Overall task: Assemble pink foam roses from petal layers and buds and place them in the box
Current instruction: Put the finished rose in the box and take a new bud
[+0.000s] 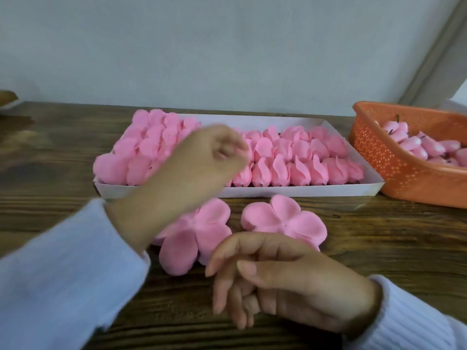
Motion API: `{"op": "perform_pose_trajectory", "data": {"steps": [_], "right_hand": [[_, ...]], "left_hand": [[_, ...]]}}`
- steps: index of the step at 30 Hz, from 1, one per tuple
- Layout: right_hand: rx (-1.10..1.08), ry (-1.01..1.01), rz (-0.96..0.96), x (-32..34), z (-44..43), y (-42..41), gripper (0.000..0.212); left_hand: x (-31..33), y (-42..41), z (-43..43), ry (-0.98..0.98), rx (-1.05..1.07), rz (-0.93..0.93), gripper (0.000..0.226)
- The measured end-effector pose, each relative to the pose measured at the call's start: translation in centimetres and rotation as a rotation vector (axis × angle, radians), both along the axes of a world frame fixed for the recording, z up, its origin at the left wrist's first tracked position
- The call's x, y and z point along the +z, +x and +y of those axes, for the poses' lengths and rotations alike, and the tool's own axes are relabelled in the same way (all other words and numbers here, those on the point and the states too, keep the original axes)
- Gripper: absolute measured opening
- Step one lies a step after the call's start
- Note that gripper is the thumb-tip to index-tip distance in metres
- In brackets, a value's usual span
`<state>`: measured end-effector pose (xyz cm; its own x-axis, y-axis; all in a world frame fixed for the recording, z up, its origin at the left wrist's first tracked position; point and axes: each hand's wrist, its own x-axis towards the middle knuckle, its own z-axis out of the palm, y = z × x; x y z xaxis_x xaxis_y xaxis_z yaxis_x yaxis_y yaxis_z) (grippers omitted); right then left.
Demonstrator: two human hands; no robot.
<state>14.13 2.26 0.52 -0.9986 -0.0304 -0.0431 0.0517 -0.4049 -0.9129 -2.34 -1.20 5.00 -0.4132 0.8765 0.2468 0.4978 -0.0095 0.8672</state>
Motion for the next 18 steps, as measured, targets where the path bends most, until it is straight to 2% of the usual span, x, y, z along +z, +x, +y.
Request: {"op": "perform_pose_trajectory", "data": {"steps": [2,4,6,9,11,14,17,18], "right_hand": [[0.089,0.027,0.019,0.0,0.1,0.0,0.017],[0.178,0.073,0.03,0.0,0.2,0.1,0.018],[0.235,0.132,0.047,0.4,0.6,0.4,0.022],[0.215,0.168,0.076,1.3,1.6,1.0,0.022],[0.079,0.178,0.086,2.4,2.5,1.7,0.028],[-0.31,0.314,0.066,4.9,5.1,3.2,0.029],[-0.761,0.827,-0.04,7.5,9.4,5.1,0.008],[-0.891,1.027,-0.101,8.1,11.6,5.8,0.012]], "left_hand": [[-2.4,1.4,-0.3,-0.134,0.002,0.288,0.008],[-4.2,2.2,-0.6,-0.227,0.039,0.553,0.015],[-4.9,2.5,-0.8,-0.223,0.067,0.61,0.015],[-5.0,2.5,-1.0,-0.173,0.035,0.585,0.007],[-5.1,2.6,-1.1,-0.158,0.014,0.622,0.009],[-5.4,2.9,-1.2,-0.081,0.071,0.592,0.01],[-5.5,3.2,-1.2,-0.047,0.091,0.546,0.014],[-5.5,3.2,-1.1,-0.037,0.088,0.54,0.015]]}}
